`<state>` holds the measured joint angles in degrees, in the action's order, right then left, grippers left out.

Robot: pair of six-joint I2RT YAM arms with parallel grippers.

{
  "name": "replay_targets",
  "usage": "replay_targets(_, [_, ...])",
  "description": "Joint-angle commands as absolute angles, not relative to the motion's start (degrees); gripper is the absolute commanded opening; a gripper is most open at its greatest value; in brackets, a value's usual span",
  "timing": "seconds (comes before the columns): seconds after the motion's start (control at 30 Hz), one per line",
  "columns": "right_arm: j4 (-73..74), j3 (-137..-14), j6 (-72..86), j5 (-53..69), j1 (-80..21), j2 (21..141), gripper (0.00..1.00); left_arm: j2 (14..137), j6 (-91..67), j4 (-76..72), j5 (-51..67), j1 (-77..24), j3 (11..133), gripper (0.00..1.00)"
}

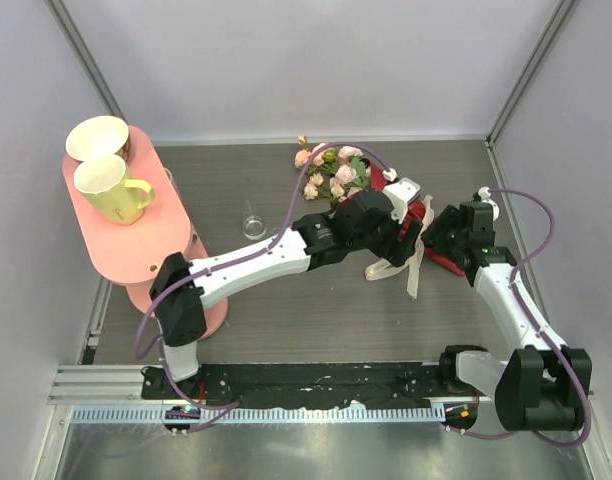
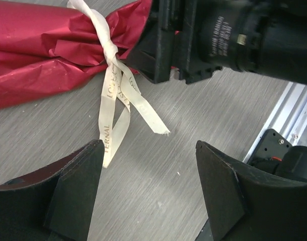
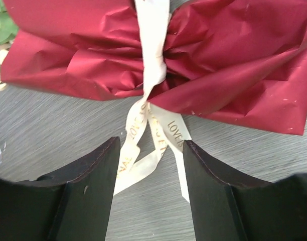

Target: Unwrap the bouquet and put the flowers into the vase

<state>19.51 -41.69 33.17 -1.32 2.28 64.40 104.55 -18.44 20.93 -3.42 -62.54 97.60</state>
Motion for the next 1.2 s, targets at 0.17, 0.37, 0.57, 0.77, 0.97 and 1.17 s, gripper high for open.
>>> replay_targets(0.17, [16.8,-36.5,32.7,2.6,0.2,63.7,0.48,113.2,-18.6,7.4,1.2,-57.2,95.4,0.81])
replay_targets(0.37, [15.6,-36.4,31.0,4.7,0.0,68.8,0.42,118.9,-15.0,7.6,2.6,-56.0,97.2,0.82])
replay_targets(0.57, [14.0,-36.3,28.7,5.2,0.0,74.0,0.42,120.9,-14.4,6.2,5.3,-55.7,97.2,0.85])
replay_targets(0.77, [13.5,-37.2,27.4,1.9,-3.3,76.6,0.41,123.2,-14.2,10.3,5.7,-55.7,99.1,0.83])
replay_targets(0.97, [12.7,-37.4,26.2,0.3,-4.7,78.3,0.35,123.4,-13.2,7.2,7.3,-55.7,95.9,0.79])
replay_targets(1.17, [13.0,-37.9,25.4,-3.3,-5.3,79.9,0.36,126.1,-12.9,7.1,7.2,-55.7,95.7,0.76])
